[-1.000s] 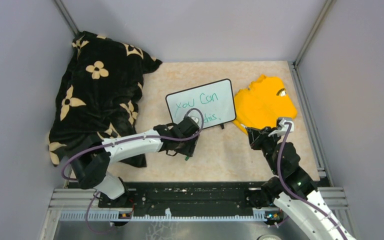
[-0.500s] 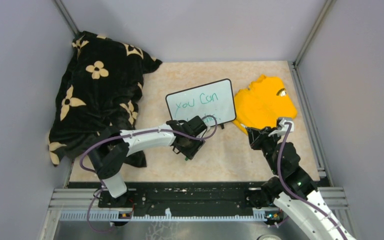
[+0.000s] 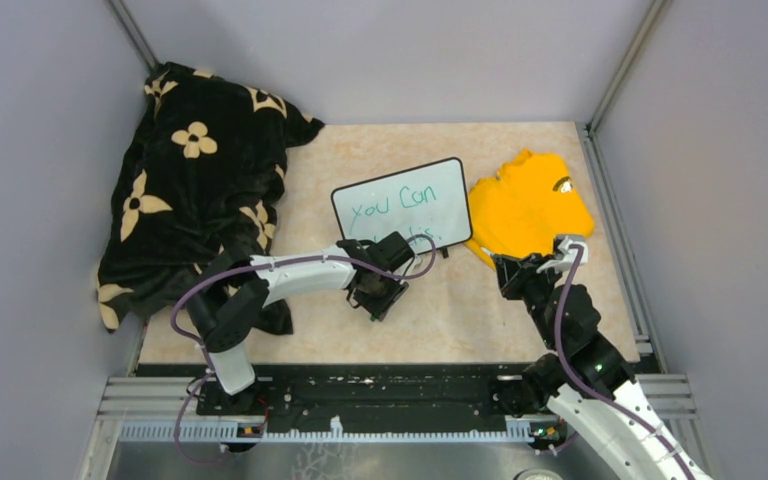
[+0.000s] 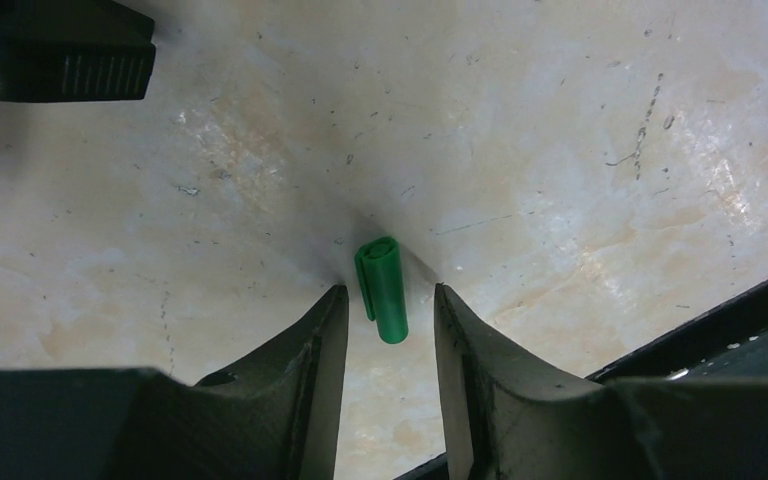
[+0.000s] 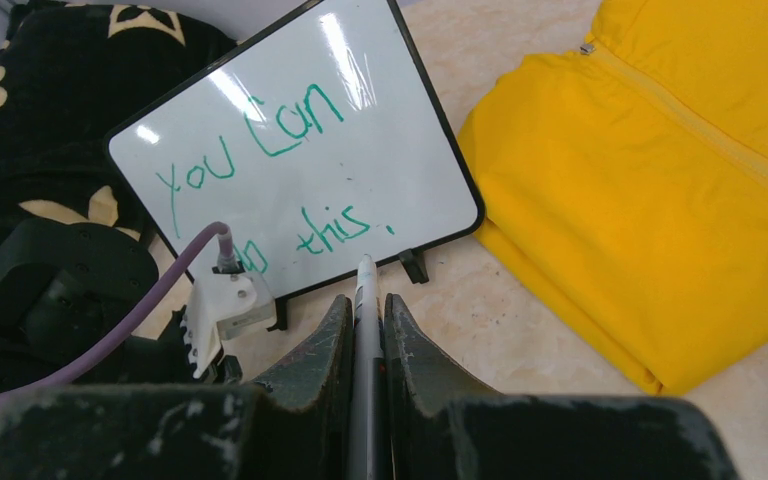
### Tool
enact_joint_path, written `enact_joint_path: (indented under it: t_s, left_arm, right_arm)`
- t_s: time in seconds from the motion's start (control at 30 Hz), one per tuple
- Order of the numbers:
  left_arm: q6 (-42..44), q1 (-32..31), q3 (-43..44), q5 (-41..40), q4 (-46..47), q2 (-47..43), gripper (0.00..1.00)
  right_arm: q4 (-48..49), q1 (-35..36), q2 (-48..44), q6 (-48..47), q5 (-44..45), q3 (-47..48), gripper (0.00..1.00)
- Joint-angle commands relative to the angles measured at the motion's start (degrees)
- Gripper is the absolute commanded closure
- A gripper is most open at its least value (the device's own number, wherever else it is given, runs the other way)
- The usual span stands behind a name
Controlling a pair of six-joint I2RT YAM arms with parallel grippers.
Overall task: Write a sentence on the whiteboard
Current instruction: Close the whiteboard marker at the center of the board.
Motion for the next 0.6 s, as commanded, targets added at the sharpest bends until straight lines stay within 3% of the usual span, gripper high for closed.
enact_joint_path:
  t_s: [0.0, 0.27, 0.57]
  left_arm:
    - [0.57, 0.14, 0.91, 2.15, 0.84, 1.39, 0.58]
    - [0.19, 0.14, -0.83, 3.02, 1.91, 1.85, 0.64]
    - [0.03, 0.14, -2.31, 3.44, 2.22, 1.86, 0.78]
  right_arm:
    - [2.3, -0.48, -0.75, -0.17, 0.84, -0.05, 1.0]
    - [2.1, -0.48, -0.79, -0.15, 0.94, -0.04, 1.0]
    - [2.08, -0.45, -0.94, -0.13, 1.13, 0.06, 1.0]
